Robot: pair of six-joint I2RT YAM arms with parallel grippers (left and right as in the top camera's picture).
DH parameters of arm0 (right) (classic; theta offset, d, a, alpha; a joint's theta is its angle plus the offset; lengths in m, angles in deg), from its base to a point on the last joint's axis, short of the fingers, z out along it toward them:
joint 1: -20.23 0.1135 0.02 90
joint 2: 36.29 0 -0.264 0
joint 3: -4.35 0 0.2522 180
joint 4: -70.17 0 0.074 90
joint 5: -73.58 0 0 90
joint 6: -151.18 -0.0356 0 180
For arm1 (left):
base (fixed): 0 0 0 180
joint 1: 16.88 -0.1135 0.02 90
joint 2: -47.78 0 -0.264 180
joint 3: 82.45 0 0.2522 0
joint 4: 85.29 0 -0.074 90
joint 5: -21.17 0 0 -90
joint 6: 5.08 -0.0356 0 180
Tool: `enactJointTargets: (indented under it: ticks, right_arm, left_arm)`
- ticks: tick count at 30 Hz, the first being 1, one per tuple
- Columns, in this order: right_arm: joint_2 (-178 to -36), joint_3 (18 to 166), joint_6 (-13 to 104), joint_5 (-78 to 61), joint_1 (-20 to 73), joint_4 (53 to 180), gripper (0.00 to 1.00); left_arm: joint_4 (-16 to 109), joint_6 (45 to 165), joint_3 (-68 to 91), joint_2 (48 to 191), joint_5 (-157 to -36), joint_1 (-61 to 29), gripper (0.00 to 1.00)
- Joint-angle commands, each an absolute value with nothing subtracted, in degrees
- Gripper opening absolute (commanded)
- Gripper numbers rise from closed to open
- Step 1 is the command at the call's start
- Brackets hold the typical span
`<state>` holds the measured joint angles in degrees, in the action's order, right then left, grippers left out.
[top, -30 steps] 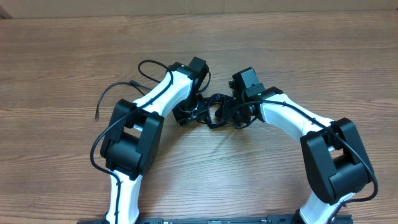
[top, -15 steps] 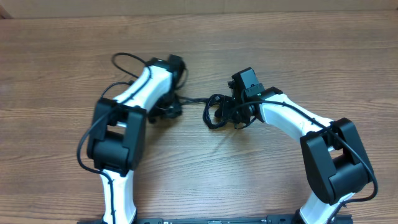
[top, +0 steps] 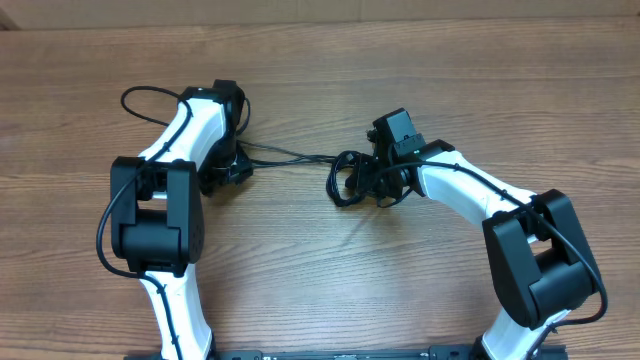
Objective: Untangle cables
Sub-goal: 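Pull the left gripper far up-left, stretching a cable strand out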
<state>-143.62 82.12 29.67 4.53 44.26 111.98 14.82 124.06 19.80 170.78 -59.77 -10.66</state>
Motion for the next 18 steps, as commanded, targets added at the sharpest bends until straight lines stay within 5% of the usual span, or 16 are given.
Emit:
enactJointTargets:
  ticks: [1, 6, 9, 11, 15, 18]
  right_arm:
    - [-142.81, 81.81, 29.67, 4.18, 44.17, 111.68, 0.04]
    - [-142.81, 81.81, 29.41, 4.68, 44.17, 111.92, 0.06]
    - [-142.81, 81.81, 27.71, 6.80, 44.17, 112.92, 0.08]
    - [-142.81, 81.79, 25.41, 6.78, 44.26, 114.08, 0.18]
    - [-142.81, 81.79, 25.37, 6.76, 44.28, 114.04, 0.68]
    - [-142.81, 81.79, 25.37, 6.78, 44.28, 113.29, 0.93]
  left_arm:
    - [13.29, 120.61, 21.46, 172.16, -59.68, -11.88, 0.69]
    - [4.15, 119.49, 32.17, 172.16, -60.65, -15.62, 1.00]
    - [1.07, 113.83, 37.24, 172.16, -68.86, -17.83, 1.00]
    - [1.03, 108.34, 38.29, 172.16, -77.30, -18.83, 1.00]
    - [1.73, 101.46, 38.01, 172.18, -91.18, -19.45, 1.00]
    - [1.84, 101.83, 38.01, 172.18, -90.81, -18.75, 1.00]
